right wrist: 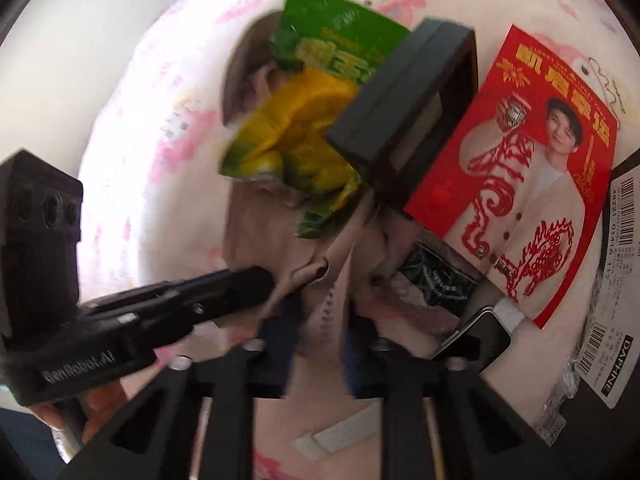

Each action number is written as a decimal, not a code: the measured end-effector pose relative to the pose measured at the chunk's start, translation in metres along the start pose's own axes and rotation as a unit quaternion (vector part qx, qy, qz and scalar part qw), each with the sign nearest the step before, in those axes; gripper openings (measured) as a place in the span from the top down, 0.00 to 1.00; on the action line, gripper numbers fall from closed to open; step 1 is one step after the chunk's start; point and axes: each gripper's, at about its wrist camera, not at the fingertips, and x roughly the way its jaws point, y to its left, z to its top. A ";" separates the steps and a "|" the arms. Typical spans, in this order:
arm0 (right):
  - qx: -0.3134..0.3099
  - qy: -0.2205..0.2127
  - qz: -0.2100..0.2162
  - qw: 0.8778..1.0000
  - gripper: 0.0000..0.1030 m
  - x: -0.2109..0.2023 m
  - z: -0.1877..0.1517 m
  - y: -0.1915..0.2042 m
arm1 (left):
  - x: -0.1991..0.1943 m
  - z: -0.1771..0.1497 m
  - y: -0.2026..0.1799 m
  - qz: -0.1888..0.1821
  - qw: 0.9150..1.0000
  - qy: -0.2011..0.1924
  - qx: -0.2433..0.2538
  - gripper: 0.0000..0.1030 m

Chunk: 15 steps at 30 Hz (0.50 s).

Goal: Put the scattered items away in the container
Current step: 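Grasp the beige cloth mask with the left gripper and lift it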

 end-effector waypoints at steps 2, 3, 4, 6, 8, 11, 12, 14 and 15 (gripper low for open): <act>-0.002 -0.020 0.025 1.000 0.94 -0.021 -0.003 0.002 | -0.016 0.000 -0.016 -0.009 1.000 -0.018 0.014 0.95; -0.009 -0.031 0.029 0.999 0.95 -0.033 -0.006 0.005 | -0.027 -0.001 -0.026 -0.014 0.999 -0.028 0.024 0.95; -0.016 -0.043 0.035 0.998 0.95 -0.046 -0.010 0.008 | -0.038 -0.004 -0.040 -0.019 0.998 -0.039 0.036 0.95; -0.035 -0.071 0.043 0.996 0.95 -0.078 -0.019 0.017 | -0.060 -0.011 -0.070 -0.037 0.995 -0.060 0.064 0.95; -0.054 -0.103 0.049 0.992 0.95 -0.114 -0.031 0.024 | -0.077 -0.019 -0.100 -0.045 0.992 -0.077 0.089 0.95; -0.069 -0.145 0.058 0.985 0.95 -0.165 -0.049 0.025 | -0.094 -0.032 -0.141 -0.060 0.987 -0.092 0.118 0.95; -0.071 -0.156 0.061 0.983 0.95 -0.180 -0.055 0.023 | -0.097 -0.036 -0.153 -0.064 0.985 -0.094 0.128 0.95; -0.074 -0.173 0.061 0.980 0.95 -0.207 -0.066 0.017 | -0.099 -0.044 -0.181 -0.076 0.982 -0.091 0.146 0.95; -0.075 -0.183 0.060 0.978 0.95 -0.219 -0.070 0.017 | -0.096 -0.049 -0.195 -0.086 0.980 -0.087 0.157 0.95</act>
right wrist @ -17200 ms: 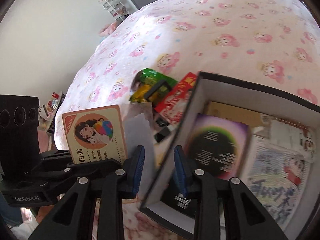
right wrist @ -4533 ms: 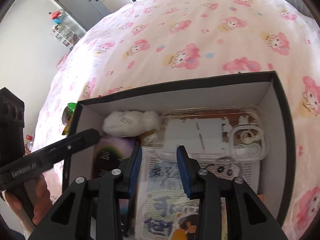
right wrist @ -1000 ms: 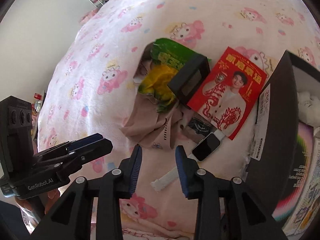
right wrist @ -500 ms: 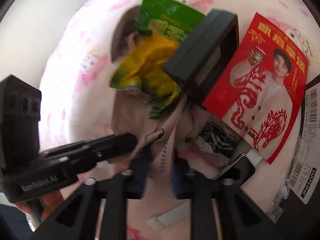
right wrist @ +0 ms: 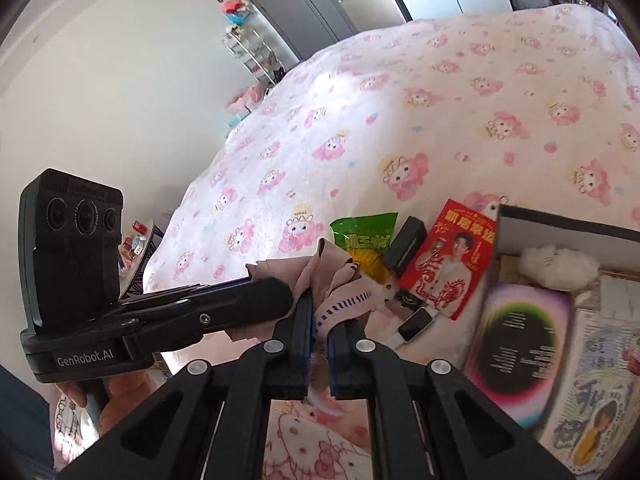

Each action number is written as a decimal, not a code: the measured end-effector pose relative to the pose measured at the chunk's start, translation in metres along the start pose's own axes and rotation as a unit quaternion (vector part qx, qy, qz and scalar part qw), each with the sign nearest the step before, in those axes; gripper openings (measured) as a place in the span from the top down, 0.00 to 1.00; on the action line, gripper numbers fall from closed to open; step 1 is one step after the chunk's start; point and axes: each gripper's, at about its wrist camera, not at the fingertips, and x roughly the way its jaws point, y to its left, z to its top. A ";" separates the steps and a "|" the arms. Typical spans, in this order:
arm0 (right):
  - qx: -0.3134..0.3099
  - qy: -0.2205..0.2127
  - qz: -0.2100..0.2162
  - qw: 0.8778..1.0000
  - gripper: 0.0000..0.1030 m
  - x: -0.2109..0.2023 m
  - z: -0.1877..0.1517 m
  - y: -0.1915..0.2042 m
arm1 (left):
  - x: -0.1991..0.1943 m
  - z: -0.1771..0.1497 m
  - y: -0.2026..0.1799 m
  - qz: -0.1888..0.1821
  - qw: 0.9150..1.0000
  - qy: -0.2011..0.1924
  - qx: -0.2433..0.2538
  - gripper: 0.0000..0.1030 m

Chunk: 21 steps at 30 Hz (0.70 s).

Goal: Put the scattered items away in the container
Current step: 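Grasp the beige cloth mask with the left gripper and lift it, then carry the mask over the box and lower it inside with the left gripper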

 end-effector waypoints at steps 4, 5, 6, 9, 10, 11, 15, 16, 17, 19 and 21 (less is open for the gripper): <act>0.002 -0.036 -0.017 0.999 0.95 -0.070 -0.021 -0.025 | 0.038 -0.014 -0.059 -0.038 0.998 0.035 0.039 0.95; 0.011 -0.042 -0.020 0.999 0.95 -0.085 -0.033 -0.034 | 0.052 -0.018 -0.072 -0.041 0.997 0.048 0.049 0.95; 0.021 -0.044 -0.024 0.999 0.95 -0.098 -0.044 -0.045 | 0.068 -0.022 -0.084 -0.047 0.995 0.062 0.058 0.95; 0.041 -0.042 -0.047 0.997 0.95 -0.126 -0.064 -0.074 | 0.114 -0.027 -0.114 -0.062 0.991 0.098 0.067 0.95; 0.048 -0.043 -0.058 0.996 0.95 -0.133 -0.068 -0.086 | 0.126 -0.027 -0.125 -0.064 0.990 0.106 0.068 0.95; 0.057 -0.045 -0.069 0.995 0.95 -0.139 -0.072 -0.096 | 0.135 -0.027 -0.133 -0.069 0.989 0.108 0.070 0.95; 0.102 -0.088 -0.076 0.988 0.94 -0.182 -0.088 -0.131 | 0.158 -0.023 -0.165 -0.094 0.987 0.098 0.081 0.95; 0.107 -0.097 -0.085 0.986 0.94 -0.191 -0.089 -0.136 | 0.168 -0.021 -0.169 -0.088 0.988 0.100 0.083 0.95; 0.105 -0.103 -0.093 0.985 0.94 -0.196 -0.090 -0.143 | 0.178 -0.019 -0.169 -0.072 0.988 0.104 0.084 0.95; 0.113 -0.100 -0.111 0.982 0.94 -0.196 -0.088 -0.160 | 0.200 -0.020 -0.163 -0.039 0.989 0.121 0.081 0.94; 0.125 -0.091 -0.123 0.980 0.94 -0.192 -0.088 -0.178 | 0.218 -0.026 -0.148 -0.014 0.987 0.142 0.068 0.94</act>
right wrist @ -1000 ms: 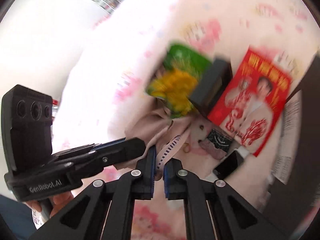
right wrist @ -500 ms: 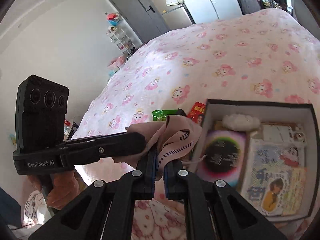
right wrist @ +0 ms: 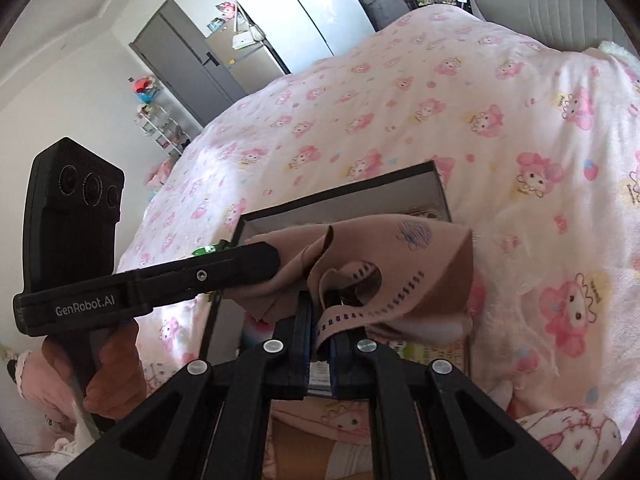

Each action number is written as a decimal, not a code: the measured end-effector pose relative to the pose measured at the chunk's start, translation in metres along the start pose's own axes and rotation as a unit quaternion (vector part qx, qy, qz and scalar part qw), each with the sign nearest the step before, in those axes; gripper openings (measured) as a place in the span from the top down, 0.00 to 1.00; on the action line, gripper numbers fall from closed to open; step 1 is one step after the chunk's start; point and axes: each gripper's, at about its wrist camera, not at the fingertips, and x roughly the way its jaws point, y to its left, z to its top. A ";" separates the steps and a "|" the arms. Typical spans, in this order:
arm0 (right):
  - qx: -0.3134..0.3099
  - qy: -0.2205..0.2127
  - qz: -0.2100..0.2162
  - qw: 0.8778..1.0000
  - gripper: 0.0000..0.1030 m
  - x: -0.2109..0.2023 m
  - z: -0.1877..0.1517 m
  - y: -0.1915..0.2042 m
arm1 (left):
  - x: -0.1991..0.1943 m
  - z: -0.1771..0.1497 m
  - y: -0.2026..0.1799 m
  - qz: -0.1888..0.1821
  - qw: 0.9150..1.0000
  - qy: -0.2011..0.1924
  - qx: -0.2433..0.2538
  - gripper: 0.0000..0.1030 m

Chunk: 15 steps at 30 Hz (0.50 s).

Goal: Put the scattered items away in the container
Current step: 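Carry the mask over the box and lower it inside with the left gripper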

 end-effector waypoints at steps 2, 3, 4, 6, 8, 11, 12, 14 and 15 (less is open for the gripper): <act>0.010 0.012 -0.003 1.000 0.94 0.014 -0.001 -0.015 | 0.016 -0.004 0.017 0.032 0.999 0.017 -0.013 0.94; 0.017 0.020 0.000 1.000 0.94 0.021 -0.002 -0.021 | 0.023 -0.006 0.027 0.053 0.998 0.025 -0.019 0.94; 0.023 0.030 0.003 0.999 0.94 0.030 -0.003 -0.027 | 0.029 -0.007 0.037 0.076 0.996 0.034 -0.027 0.94; 0.028 0.046 -0.002 0.999 0.94 0.045 -0.002 -0.035 | 0.036 -0.009 0.056 0.124 0.990 0.047 -0.043 0.93; 0.031 0.041 -0.004 0.999 0.94 0.048 0.001 -0.041 | 0.032 -0.011 0.070 0.157 0.985 0.046 -0.052 0.87; 0.045 0.028 -0.006 0.999 0.94 0.047 0.009 -0.051 | 0.021 -0.014 0.080 0.164 0.984 0.038 -0.063 0.73; 0.046 0.029 -0.009 0.998 0.94 0.049 0.012 -0.053 | 0.017 -0.014 0.081 0.170 0.983 0.032 -0.064 0.70; 0.037 0.039 -0.020 0.998 0.94 0.056 0.019 -0.053 | 0.008 -0.014 0.081 0.180 0.982 0.013 -0.060 0.69; 0.028 0.044 -0.022 0.998 0.94 0.061 0.022 -0.051 | 0.004 -0.013 0.080 0.177 0.982 0.004 -0.059 0.69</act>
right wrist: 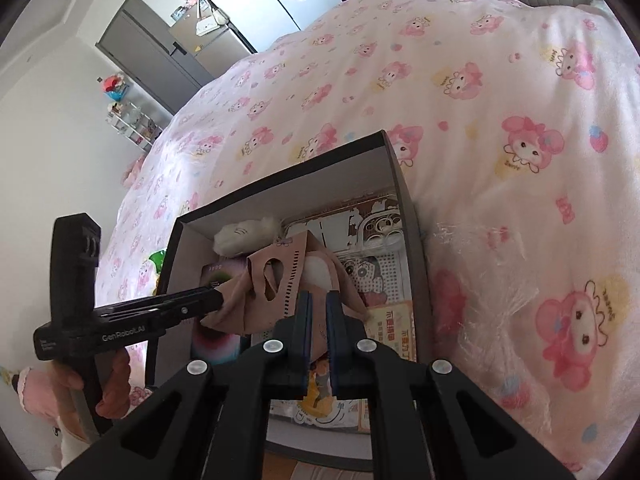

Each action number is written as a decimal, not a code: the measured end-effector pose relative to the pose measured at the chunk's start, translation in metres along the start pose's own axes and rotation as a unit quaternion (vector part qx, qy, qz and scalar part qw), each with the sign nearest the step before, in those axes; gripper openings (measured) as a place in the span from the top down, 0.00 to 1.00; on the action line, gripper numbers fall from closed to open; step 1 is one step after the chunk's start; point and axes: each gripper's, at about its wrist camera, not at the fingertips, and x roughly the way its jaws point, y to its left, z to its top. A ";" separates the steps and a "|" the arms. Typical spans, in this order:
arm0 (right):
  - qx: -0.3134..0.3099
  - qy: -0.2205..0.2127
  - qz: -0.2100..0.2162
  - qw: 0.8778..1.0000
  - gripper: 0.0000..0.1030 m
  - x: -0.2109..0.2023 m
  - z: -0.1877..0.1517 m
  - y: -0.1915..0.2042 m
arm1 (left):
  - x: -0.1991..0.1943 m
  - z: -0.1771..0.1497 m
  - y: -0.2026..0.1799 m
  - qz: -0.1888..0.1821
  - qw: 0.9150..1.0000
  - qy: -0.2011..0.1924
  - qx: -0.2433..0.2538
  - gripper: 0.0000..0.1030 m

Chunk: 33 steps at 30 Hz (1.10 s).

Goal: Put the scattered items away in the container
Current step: 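Carry the mask over the box and lower it inside with the left gripper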

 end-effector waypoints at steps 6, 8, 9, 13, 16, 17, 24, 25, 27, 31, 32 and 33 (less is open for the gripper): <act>-0.034 0.093 0.016 0.995 0.94 0.051 0.000 0.019 | 0.031 0.010 -0.015 -0.019 0.997 0.066 0.040 0.64; -0.045 0.108 -0.006 0.993 0.94 0.064 -0.004 0.021 | 0.053 0.011 -0.018 -0.011 0.993 0.103 0.050 0.59; -0.044 0.112 -0.012 0.993 0.94 0.068 -0.007 0.019 | 0.061 0.011 -0.017 -0.008 0.992 0.112 0.049 0.56; -0.012 0.130 -0.010 0.991 0.93 0.077 -0.014 0.005 | 0.074 0.017 -0.021 -0.017 0.992 0.114 0.044 0.45; -0.015 0.121 -0.018 0.992 0.93 0.076 -0.017 0.008 | 0.077 0.021 -0.025 -0.023 0.993 0.111 0.035 0.46; -0.016 0.117 -0.025 0.993 0.92 0.075 -0.017 0.009 | 0.076 0.021 -0.025 -0.030 0.993 0.107 0.033 0.46; -0.011 0.099 -0.013 0.995 0.91 0.067 -0.019 0.009 | 0.050 0.019 -0.018 -0.081 0.995 0.052 0.026 0.88; -0.012 0.095 -0.009 0.995 0.91 0.064 -0.018 0.009 | 0.044 0.019 -0.015 -0.086 0.995 0.041 0.022 0.88; -0.019 0.092 0.015 0.995 0.91 0.060 -0.019 0.013 | 0.034 0.020 -0.010 -0.095 0.995 0.024 0.017 0.88; -0.029 0.126 0.032 0.991 0.91 0.069 -0.023 0.017 | 0.029 0.016 -0.005 -0.109 0.993 0.034 0.022 0.79; -0.028 0.138 0.023 0.990 0.91 0.074 -0.023 0.017 | 0.034 0.020 -0.005 -0.115 0.992 0.050 0.026 0.76; -0.027 0.145 0.012 0.989 0.91 0.078 -0.025 0.016 | 0.039 0.025 -0.008 -0.115 0.990 0.069 0.031 0.73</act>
